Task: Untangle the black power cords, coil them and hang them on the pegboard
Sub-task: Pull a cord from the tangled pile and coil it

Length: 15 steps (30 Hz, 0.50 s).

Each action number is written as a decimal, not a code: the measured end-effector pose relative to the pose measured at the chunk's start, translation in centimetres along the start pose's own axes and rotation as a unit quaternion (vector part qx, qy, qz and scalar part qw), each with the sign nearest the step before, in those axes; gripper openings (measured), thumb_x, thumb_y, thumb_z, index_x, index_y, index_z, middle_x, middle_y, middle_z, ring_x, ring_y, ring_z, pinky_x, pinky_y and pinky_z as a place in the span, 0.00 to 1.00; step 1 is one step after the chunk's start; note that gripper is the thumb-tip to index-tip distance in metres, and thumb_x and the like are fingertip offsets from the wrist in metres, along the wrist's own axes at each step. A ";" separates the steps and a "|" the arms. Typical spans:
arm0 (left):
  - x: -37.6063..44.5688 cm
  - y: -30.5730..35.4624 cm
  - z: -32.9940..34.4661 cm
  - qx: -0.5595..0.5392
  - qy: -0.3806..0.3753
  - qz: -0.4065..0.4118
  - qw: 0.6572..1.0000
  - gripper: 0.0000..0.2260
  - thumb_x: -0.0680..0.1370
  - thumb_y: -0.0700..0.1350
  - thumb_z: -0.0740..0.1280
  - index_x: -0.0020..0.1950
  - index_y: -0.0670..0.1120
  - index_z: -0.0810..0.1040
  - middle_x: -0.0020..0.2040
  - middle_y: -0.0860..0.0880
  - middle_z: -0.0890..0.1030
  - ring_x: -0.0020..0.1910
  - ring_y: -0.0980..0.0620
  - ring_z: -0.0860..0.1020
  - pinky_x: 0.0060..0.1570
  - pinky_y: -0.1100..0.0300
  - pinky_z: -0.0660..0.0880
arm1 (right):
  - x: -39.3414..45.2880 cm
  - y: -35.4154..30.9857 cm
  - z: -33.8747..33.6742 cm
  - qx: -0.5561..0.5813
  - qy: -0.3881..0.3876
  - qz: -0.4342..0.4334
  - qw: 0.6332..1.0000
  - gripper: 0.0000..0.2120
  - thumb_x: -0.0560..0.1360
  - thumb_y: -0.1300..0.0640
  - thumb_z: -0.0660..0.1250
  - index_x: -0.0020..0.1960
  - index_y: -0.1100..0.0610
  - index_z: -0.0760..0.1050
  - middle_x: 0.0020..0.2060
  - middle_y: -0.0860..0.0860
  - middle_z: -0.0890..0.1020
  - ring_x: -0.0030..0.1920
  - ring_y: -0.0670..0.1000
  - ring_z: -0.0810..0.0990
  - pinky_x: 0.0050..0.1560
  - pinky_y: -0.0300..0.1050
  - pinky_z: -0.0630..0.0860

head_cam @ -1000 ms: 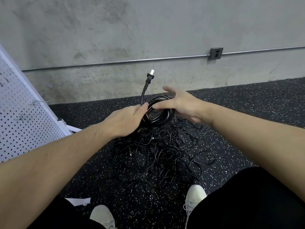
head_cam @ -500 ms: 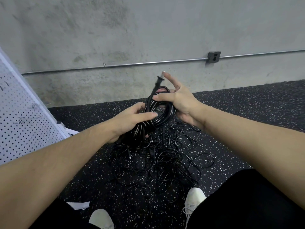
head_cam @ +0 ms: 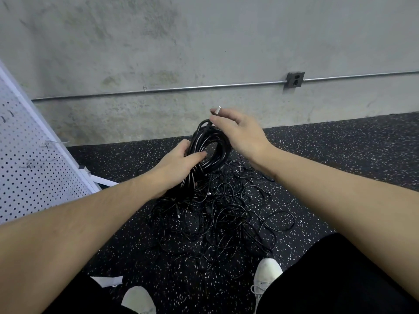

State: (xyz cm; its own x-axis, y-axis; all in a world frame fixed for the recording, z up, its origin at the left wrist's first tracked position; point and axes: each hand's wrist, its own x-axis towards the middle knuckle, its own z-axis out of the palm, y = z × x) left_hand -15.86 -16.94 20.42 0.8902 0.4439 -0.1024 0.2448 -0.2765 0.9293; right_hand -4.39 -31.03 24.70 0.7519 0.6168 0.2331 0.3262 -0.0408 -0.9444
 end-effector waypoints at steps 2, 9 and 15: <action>0.2 0.1 0.1 -0.003 0.002 -0.007 1.000 0.11 0.78 0.60 0.68 0.57 0.59 0.75 0.51 0.48 0.86 0.47 0.45 0.85 0.57 0.39 0.80 | 0.0 0.0 0.3 -0.009 0.017 -0.018 1.000 0.11 0.80 0.54 0.69 0.62 0.50 0.81 0.55 0.47 0.85 0.58 0.44 0.83 0.66 0.43 0.76; -0.1 1.5 0.2 -0.106 -0.011 -0.005 0.994 0.17 0.82 0.58 0.65 0.67 0.51 0.71 0.43 0.44 0.86 0.35 0.46 0.84 0.32 0.54 0.80 | 0.7 -1.0 1.0 0.204 0.050 -0.011 0.978 0.05 0.85 0.59 0.61 0.58 0.55 0.74 0.40 0.49 0.85 0.43 0.47 0.85 0.52 0.44 0.82; 0.2 1.0 -0.6 -0.079 0.045 -0.016 0.996 0.12 0.82 0.56 0.66 0.63 0.53 0.74 0.47 0.44 0.85 0.37 0.46 0.84 0.39 0.49 0.83 | 1.1 -0.7 -0.7 0.241 0.069 0.030 0.968 0.08 0.84 0.56 0.62 0.60 0.57 0.76 0.38 0.50 0.78 0.35 0.45 0.80 0.41 0.38 0.78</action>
State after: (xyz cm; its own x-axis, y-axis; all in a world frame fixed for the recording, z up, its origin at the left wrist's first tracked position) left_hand -15.65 -16.59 21.52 0.8431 0.5270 -0.1066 0.2017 -0.1262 0.9713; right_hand -3.36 -30.89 25.80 0.8414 0.5126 0.1711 -0.0010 0.3181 -0.9480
